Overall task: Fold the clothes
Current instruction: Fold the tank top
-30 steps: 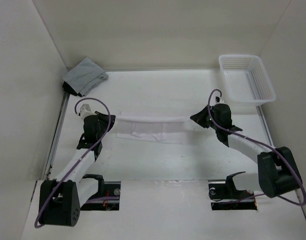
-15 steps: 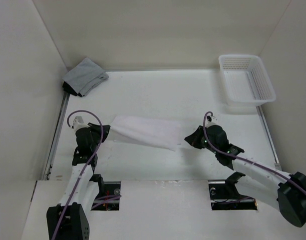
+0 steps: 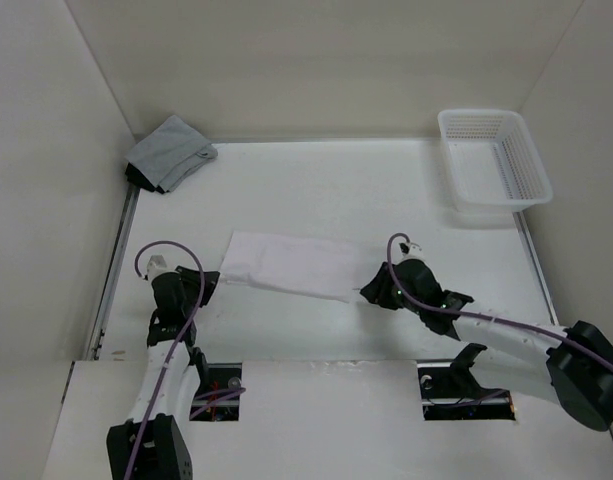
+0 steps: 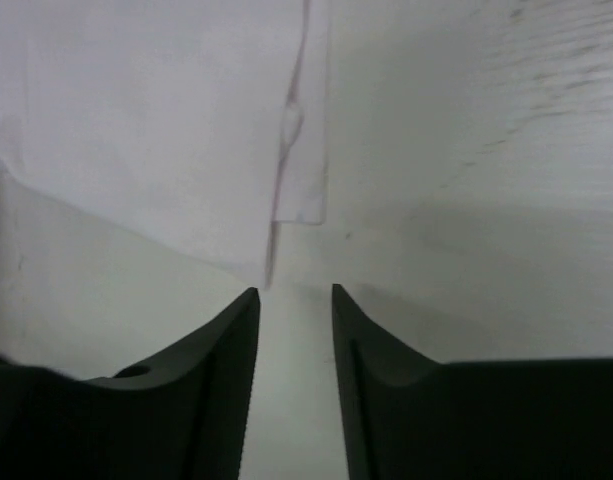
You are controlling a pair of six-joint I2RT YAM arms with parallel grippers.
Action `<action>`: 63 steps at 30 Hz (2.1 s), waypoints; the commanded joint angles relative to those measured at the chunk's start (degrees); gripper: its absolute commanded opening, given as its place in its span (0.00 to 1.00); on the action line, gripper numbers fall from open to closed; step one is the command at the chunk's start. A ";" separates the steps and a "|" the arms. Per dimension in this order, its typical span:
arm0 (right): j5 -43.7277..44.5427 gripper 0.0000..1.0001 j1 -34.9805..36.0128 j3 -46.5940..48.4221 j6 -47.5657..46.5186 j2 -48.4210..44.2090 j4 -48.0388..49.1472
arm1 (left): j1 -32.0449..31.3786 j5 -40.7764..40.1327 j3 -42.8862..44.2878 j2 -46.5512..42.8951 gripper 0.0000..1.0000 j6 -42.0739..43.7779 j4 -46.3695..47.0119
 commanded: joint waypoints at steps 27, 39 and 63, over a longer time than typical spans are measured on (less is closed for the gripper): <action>3.52 0.30 9.58 8.68 4.54 21.06 7.76 | -2.84 -6.18 4.56 10.75 0.43 5.50 4.16; 5.45 0.08 5.90 10.25 1.47 14.57 7.95 | -6.18 -4.51 7.37 16.47 0.11 4.18 10.67; -0.18 0.08 -5.27 5.52 -3.82 11.49 8.21 | -8.11 -2.92 -1.06 -1.01 0.03 0.84 -3.21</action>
